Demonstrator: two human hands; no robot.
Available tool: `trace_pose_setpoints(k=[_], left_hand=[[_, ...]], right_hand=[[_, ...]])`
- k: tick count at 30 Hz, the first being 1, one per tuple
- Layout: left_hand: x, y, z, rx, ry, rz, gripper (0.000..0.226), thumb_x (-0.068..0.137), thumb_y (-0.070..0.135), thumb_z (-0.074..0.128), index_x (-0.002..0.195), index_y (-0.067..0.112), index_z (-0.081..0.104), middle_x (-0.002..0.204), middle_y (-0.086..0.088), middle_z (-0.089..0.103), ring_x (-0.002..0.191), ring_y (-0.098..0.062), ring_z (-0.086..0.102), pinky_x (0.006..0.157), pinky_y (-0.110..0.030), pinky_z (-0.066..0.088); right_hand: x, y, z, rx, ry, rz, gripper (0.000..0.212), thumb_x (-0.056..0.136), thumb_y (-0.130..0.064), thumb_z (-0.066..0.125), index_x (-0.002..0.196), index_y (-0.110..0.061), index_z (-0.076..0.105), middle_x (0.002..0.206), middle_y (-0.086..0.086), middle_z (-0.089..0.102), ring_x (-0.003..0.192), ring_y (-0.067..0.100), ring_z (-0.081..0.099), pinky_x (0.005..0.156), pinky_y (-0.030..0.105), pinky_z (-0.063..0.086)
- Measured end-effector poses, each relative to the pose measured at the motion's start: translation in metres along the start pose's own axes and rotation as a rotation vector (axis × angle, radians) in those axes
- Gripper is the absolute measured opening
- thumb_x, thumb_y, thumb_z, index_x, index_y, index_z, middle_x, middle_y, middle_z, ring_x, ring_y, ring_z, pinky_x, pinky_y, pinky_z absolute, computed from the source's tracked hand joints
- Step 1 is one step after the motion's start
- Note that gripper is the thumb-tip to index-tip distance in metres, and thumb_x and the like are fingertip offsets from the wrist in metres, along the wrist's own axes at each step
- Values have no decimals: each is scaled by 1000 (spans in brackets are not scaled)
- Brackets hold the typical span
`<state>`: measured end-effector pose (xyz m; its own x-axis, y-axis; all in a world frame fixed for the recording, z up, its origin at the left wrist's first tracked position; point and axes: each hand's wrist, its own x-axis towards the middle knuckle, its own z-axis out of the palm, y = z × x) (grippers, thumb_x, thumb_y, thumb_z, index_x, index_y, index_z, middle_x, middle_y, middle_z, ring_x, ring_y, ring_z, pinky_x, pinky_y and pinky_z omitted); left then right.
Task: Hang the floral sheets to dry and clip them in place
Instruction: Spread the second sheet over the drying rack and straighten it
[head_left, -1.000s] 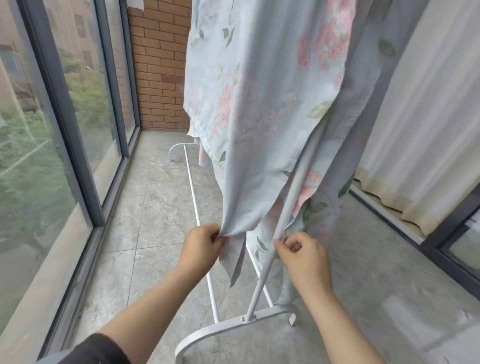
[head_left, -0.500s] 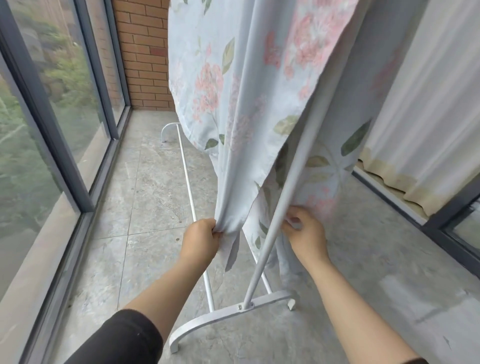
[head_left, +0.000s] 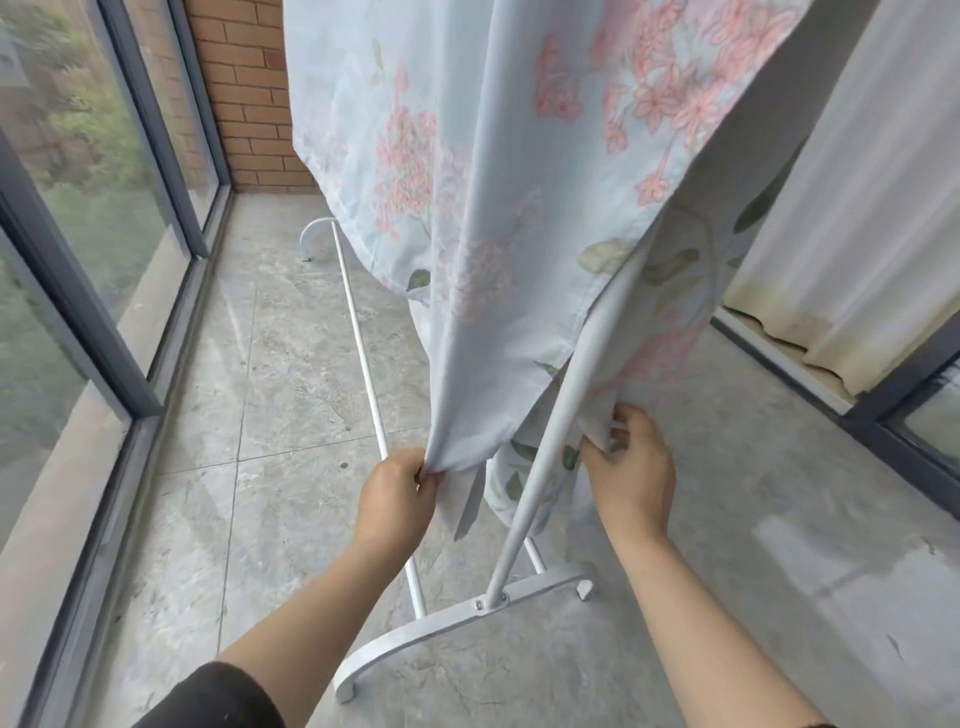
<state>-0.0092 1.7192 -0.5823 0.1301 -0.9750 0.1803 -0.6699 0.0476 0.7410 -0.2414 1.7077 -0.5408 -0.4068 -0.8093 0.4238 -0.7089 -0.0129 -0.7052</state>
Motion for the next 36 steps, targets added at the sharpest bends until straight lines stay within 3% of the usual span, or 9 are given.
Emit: trace_pose_setpoints(k=[4, 7, 12, 16, 22, 26, 29, 33, 36], left_hand=[[-12, 4, 5, -151, -27, -21, 22, 91, 6, 38, 89, 15, 58, 85, 6, 60, 79, -7, 55, 65, -24, 45], [-19, 10, 5, -207, -87, -72, 23, 96, 9, 35, 98, 23, 53, 83, 14, 58, 77, 0, 53, 61, -20, 41], [-6, -7, 15, -144, -45, -29, 12, 85, 3, 44, 77, 5, 52, 68, -13, 57, 65, -31, 52, 54, -34, 38], [2, -20, 26, -126, -31, -22, 13, 82, 3, 46, 69, 4, 47, 62, -14, 52, 57, -20, 40, 52, -30, 32], [0, -39, 50, -113, -44, 1, 16, 85, 4, 49, 69, 5, 46, 56, -2, 43, 54, -15, 34, 48, -26, 27], [-8, -47, 65, -100, -70, 8, 17, 86, 6, 54, 69, 7, 50, 59, 0, 45, 57, -17, 41, 51, -27, 31], [-11, -38, 70, -178, -74, 16, 17, 88, 9, 52, 72, 11, 52, 62, -2, 50, 58, -18, 45, 54, -30, 37], [-24, -28, 67, -247, -227, 5, 11, 87, 13, 57, 94, 21, 54, 84, -7, 62, 76, -23, 59, 65, -33, 50], [-25, -30, 59, -280, -270, -29, 16, 86, 11, 61, 99, 19, 58, 89, -8, 66, 82, -24, 62, 64, -25, 49]], right_hand=[[-16, 17, -7, 33, -100, -29, 4, 83, -15, 65, 81, -17, 67, 68, -5, 61, 66, 17, 56, 58, 29, 39], [-31, 31, -4, 55, -168, -2, 30, 88, -12, 61, 63, -26, 52, 55, -4, 54, 56, 18, 51, 52, 25, 34], [-48, 46, 8, 93, -213, 22, 22, 88, -11, 62, 72, -24, 53, 61, -3, 59, 61, 18, 57, 52, 15, 37], [-55, 61, 19, 146, -229, 69, 32, 86, -8, 62, 68, -30, 49, 61, -6, 57, 59, 8, 55, 54, 18, 40], [-58, 76, 37, 189, -273, 158, 41, 86, -4, 60, 54, -19, 41, 47, -7, 38, 46, 5, 35, 46, 15, 28], [-56, 81, 43, 217, -304, 189, 27, 88, -13, 61, 64, -4, 52, 56, -1, 47, 54, 8, 37, 50, 15, 30], [-61, 76, 39, 229, -315, 194, 28, 90, -11, 53, 64, -19, 46, 58, -8, 45, 52, 4, 39, 48, 11, 33], [-94, 78, 18, 363, -155, 219, 20, 77, -21, 49, 61, -14, 38, 56, -2, 37, 50, 7, 32, 48, 21, 27], [-106, 78, 2, 471, -190, 256, 25, 70, -20, 53, 54, -14, 35, 51, -2, 32, 51, 12, 31, 49, 28, 25]])
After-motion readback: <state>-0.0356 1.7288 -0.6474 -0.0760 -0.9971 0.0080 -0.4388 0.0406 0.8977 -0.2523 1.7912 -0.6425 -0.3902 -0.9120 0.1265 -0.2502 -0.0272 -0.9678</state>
